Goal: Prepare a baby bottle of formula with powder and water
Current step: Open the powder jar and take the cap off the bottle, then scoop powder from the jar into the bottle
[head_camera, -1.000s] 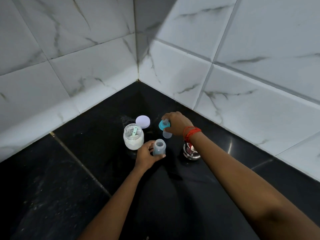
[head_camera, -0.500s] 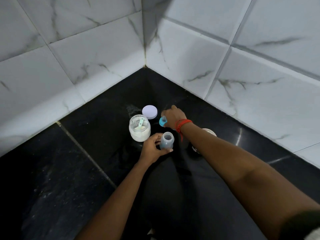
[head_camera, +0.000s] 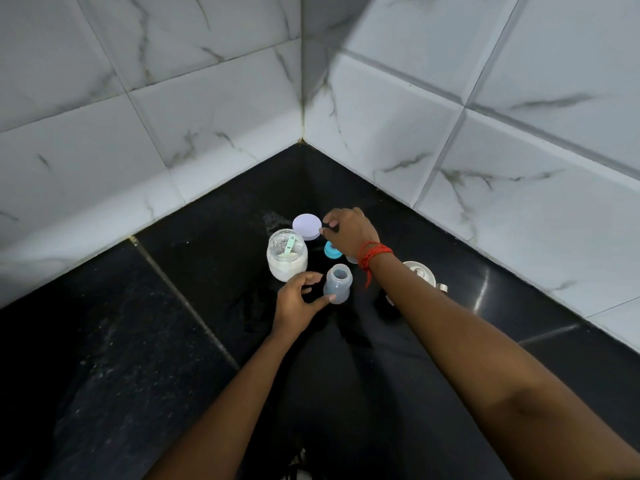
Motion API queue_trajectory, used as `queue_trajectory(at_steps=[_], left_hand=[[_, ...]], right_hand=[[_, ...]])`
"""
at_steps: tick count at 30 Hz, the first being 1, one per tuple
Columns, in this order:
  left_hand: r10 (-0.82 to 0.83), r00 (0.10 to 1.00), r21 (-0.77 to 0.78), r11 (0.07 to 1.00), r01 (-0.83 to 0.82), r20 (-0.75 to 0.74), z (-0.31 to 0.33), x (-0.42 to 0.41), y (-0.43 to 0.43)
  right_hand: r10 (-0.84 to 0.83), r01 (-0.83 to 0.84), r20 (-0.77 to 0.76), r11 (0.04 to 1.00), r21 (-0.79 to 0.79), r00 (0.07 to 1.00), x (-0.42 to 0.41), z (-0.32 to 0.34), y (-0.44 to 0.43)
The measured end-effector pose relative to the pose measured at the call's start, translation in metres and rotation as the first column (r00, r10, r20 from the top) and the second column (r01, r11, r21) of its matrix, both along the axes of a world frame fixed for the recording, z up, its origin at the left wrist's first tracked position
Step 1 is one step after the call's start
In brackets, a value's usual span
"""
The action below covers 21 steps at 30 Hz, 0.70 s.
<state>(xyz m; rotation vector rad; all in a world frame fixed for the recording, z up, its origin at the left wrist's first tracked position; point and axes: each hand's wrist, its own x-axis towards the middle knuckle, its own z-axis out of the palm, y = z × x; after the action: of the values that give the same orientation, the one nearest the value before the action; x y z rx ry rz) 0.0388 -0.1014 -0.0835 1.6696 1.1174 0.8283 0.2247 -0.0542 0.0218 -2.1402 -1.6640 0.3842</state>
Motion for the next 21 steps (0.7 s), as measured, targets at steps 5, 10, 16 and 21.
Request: queue_trajectory(at_steps=[5,10,16,21], left_hand=[[0.129,0.991,0.113,0.986,-0.126,-0.018,0.004,-0.035,-0.008],[0.296,0.955,0.109,0.95,-0.293,-0.009,0.007,-0.064,0.014],[0.088,0.992,-0.054,0.994,-0.092,-0.086,0.024,-0.054,0.052],[0.01,1.0,-0.095,0.995,-0.009,0.009,0.041,-0.046,0.062]], right_hand=[[0.057,-0.047,-0.076,0.991,0.129,0.996,-0.023,0.015,-0.01],[0.133,-0.121,-0.048,0.974,0.194,0.99,-0.047,0.025,-0.017],[0.208,-0.212,0.05,0.971,0.111,0.977,-0.069,0.034,-0.022],[0.246,-0.255,0.185,0.967,0.023,0.951,-0.071,0.043,-0.024]])
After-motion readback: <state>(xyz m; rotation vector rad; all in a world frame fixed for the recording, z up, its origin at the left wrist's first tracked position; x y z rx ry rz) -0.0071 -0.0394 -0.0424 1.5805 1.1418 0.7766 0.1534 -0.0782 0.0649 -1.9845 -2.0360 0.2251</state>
